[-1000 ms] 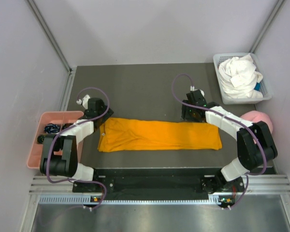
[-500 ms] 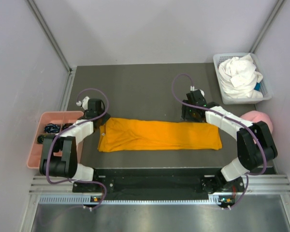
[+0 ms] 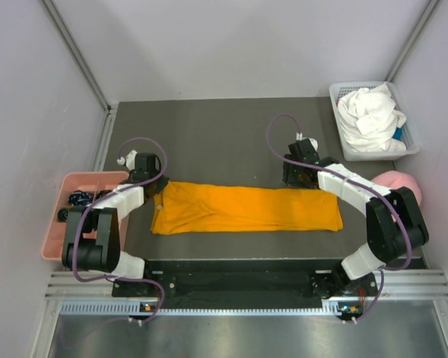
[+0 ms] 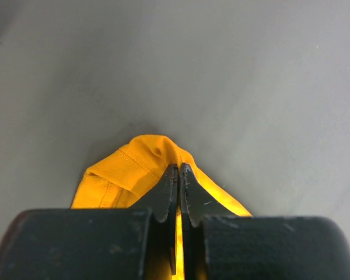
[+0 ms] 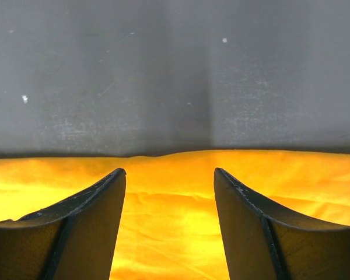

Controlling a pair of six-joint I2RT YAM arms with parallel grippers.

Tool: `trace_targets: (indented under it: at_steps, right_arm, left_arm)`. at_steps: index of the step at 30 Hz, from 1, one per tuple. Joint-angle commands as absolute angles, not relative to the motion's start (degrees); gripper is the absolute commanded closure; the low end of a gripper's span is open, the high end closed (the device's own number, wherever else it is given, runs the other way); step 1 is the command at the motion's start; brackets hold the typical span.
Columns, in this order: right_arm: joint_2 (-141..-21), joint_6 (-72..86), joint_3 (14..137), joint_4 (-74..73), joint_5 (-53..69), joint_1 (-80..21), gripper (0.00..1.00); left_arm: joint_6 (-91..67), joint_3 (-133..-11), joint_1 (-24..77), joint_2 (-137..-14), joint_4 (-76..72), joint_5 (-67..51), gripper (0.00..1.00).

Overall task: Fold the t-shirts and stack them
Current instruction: Rotate the tshirt 90 degrees

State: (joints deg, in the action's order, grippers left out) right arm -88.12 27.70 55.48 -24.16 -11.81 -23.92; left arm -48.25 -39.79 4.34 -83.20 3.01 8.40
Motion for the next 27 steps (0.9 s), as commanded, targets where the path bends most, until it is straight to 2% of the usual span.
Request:
trace_targets:
  at_steps: [1, 6, 19, 27]
  right_arm:
    - [-88.5, 29.7, 55.4, -25.5, -15.1, -21.6, 0.38]
    - [-90.4, 32.1, 55.6, -26.0, -15.7, -19.1, 0.38]
    - [-95.4, 31.3, 59.9, -26.5, -14.0, -17.2, 0.38]
    - [-98.5, 31.8, 61.4, -26.5, -13.3, -17.2, 0.37]
  left_arm:
    - [-48.2, -41.3, 3.4, -83.8, 1.5, 8.7, 1.0]
    - [-48.2, -43.3, 2.4, -86.7, 0.4, 8.3, 1.0]
    - [-48.5, -60.4, 1.9, -102.2, -1.8, 5.1, 1.0]
    - [-48.3, -72.5, 1.8, -113.9, -3.3, -0.7, 1.0]
